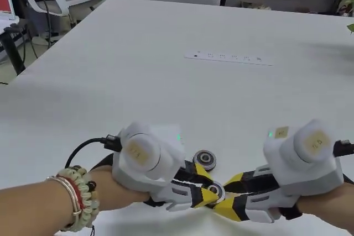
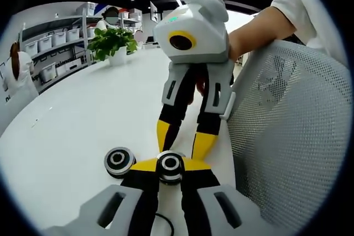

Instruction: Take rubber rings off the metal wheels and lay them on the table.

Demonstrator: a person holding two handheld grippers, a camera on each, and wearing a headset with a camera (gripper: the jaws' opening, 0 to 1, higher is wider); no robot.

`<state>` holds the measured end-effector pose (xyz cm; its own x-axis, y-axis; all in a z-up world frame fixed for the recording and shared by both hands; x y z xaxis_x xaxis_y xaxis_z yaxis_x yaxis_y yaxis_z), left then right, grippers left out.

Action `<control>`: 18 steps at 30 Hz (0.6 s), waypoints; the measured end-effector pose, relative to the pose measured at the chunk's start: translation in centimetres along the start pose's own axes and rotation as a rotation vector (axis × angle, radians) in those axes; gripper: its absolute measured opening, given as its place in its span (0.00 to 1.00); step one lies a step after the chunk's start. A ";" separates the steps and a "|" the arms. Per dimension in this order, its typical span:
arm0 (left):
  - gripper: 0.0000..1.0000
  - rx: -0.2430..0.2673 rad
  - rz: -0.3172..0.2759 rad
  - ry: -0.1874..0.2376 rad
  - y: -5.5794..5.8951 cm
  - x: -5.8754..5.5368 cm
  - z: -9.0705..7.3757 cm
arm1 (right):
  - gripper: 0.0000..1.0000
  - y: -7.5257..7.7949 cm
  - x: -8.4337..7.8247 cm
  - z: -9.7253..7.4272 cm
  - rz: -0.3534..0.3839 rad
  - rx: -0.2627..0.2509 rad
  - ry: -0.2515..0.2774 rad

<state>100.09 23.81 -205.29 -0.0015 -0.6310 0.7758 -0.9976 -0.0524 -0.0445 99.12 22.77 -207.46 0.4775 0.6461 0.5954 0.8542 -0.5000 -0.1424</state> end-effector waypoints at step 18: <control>0.08 -0.001 0.004 0.018 0.0 -0.2 0.1 | 0.02 0.4 -0.6 -0.5 -0.089 -0.036 -0.052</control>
<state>100.11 23.85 -205.45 -0.0066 -0.6175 0.7865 -0.9977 -0.0493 -0.0471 99.06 21.91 -207.50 0.4108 0.7173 0.5629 0.8863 -0.4590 -0.0618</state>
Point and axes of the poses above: the centre of the closed fingertips' face, and the gripper's own axes: z roughly forward along the fingers, y roughly to its right, x roughly out of its top, the point moved 1 cm from there along -z, roughly backward along the fingers, and after that the axes turned 7 degrees about -y, right-handed, at the moved point
